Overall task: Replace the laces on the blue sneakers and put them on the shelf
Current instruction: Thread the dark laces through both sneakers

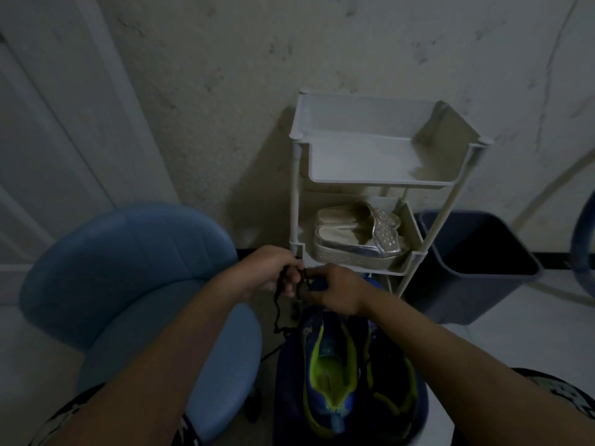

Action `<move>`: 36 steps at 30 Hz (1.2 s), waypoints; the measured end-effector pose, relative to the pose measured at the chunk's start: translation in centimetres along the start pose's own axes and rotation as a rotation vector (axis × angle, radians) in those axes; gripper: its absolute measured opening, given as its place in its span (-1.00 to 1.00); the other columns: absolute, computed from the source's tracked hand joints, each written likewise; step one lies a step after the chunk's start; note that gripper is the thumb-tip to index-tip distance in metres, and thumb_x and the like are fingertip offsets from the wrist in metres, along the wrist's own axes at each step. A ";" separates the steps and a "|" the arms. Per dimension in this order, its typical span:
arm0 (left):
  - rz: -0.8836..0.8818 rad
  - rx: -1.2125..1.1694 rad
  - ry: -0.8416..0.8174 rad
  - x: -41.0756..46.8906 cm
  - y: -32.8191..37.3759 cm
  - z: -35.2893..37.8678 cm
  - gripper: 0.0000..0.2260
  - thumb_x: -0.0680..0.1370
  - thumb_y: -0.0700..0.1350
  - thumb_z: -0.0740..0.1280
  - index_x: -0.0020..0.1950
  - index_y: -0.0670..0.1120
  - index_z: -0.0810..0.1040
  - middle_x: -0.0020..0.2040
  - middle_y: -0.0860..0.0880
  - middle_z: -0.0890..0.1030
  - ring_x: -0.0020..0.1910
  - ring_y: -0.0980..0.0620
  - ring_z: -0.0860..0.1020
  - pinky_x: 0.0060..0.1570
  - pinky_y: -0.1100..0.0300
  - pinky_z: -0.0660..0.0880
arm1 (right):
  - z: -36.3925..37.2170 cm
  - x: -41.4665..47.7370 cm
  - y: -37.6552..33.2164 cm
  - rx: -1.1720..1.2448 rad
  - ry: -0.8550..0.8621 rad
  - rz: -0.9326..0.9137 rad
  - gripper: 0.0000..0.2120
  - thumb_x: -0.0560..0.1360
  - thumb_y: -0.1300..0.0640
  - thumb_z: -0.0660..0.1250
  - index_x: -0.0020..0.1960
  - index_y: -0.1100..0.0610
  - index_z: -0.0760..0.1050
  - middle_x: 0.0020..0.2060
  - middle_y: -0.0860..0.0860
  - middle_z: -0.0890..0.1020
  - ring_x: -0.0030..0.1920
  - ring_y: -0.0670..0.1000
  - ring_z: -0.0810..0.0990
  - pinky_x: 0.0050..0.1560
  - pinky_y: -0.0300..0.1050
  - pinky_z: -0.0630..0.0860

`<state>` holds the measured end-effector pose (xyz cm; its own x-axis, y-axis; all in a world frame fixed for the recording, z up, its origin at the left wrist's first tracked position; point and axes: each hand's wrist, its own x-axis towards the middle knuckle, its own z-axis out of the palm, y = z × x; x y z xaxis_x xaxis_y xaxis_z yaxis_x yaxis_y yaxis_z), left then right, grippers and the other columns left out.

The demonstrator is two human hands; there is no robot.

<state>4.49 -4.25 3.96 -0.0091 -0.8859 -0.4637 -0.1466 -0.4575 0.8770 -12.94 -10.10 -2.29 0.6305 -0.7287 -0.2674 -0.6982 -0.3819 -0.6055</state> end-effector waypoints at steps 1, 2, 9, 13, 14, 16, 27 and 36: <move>0.029 -0.039 -0.042 -0.5 0.1 0.4 -0.86 0.62 -0.18 0.27 -0.02 -0.22 0.58 -0.31 -0.11 0.57 -0.38 -0.03 0.51 -0.26 0.08 0.57 | -0.2 -0.2 -0.4 0.136 0.035 -0.017 -0.64 0.42 -0.09 0.42 0.20 -0.10 0.57 0.07 -0.05 0.66 0.07 -0.03 0.63 0.13 -0.01 0.58; 0.067 -0.014 -0.075 -0.9 0.1 0.6 -0.86 0.61 -0.16 0.29 0.00 -0.21 0.60 -0.28 -0.10 0.58 -0.39 0.00 0.51 -0.25 0.06 0.58 | -0.5 -0.4 -0.7 0.262 0.062 -0.051 -0.72 0.42 -0.01 0.43 0.12 -0.06 0.60 0.00 -0.03 0.68 0.02 -0.03 0.65 0.13 0.01 0.59; 0.378 0.637 0.229 -0.7 0.5 -0.5 -0.83 0.57 -0.06 0.35 -0.20 0.15 0.59 -0.25 0.18 0.61 -0.21 0.20 0.57 -0.24 0.30 0.43 | -2.2 -1.6 -1.8 0.601 0.117 -0.070 -0.78 0.60 0.17 0.32 -0.06 0.33 0.61 -0.27 0.28 0.65 -0.32 0.03 0.61 -0.09 -0.01 0.55; 0.382 0.937 0.547 -0.4 -0.4 -2.0 -0.74 0.54 -0.15 0.35 0.21 0.03 0.58 0.09 -0.03 0.51 0.08 -0.01 0.49 0.06 0.14 0.45 | -3.4 -2.7 -2.1 0.686 0.156 -0.040 -0.73 0.64 0.18 0.24 0.03 0.38 0.61 -0.32 0.16 0.65 -0.32 -0.05 0.61 -0.15 -0.26 0.53; 0.365 0.953 0.608 -0.5 -0.5 -1.8 -0.66 0.51 -0.18 0.36 0.28 -0.01 0.50 0.16 -0.06 0.44 0.16 -0.06 0.43 0.12 0.11 0.42 | -3.6 -3.1 -2.3 0.710 0.157 -0.054 -0.73 0.64 0.21 0.23 0.04 0.41 0.60 -0.29 0.15 0.66 -0.31 -0.09 0.62 -0.20 -0.32 0.51; 0.307 0.840 0.612 -1.0 -0.3 -0.5 -0.72 0.48 -0.22 0.36 0.16 -0.03 0.42 0.14 -0.04 0.40 0.14 -0.04 0.42 0.06 0.14 0.40 | -4.0 -3.7 -2.7 0.762 0.176 -0.076 -0.74 0.64 0.24 0.22 0.04 0.44 0.58 -0.25 0.15 0.65 -0.33 -0.14 0.61 -0.28 -0.37 0.49; 0.328 0.215 0.060 0.2 -0.5 5.2 -0.84 0.61 -0.08 0.31 0.15 -0.06 0.61 -0.14 0.02 0.68 -0.17 0.08 0.64 -0.11 0.26 0.51 | -6.2 -4.1 -3.1 1.093 0.380 -0.014 -0.83 0.60 0.13 0.31 0.05 0.20 0.61 -0.21 0.10 0.67 -0.17 0.06 0.64 -0.10 -0.05 0.53; 0.045 0.412 0.408 2.9 -1.9 -0.6 -0.82 0.56 -0.13 0.29 -0.20 -0.08 0.63 -0.18 -0.09 0.64 -0.14 -0.07 0.59 -0.08 0.06 0.52 | -6.6 -3.6 -0.3 1.271 0.414 0.295 -0.80 0.64 0.09 0.22 -0.06 0.13 0.57 -0.30 0.02 0.58 -0.38 -0.02 0.47 -0.38 -0.16 0.35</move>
<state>5.32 -5.97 1.01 0.3457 -0.8988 -0.2694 -0.5287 -0.4238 0.7355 -17.21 -11.13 3.81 0.2102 -0.8922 -0.3998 0.1437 0.4327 -0.8900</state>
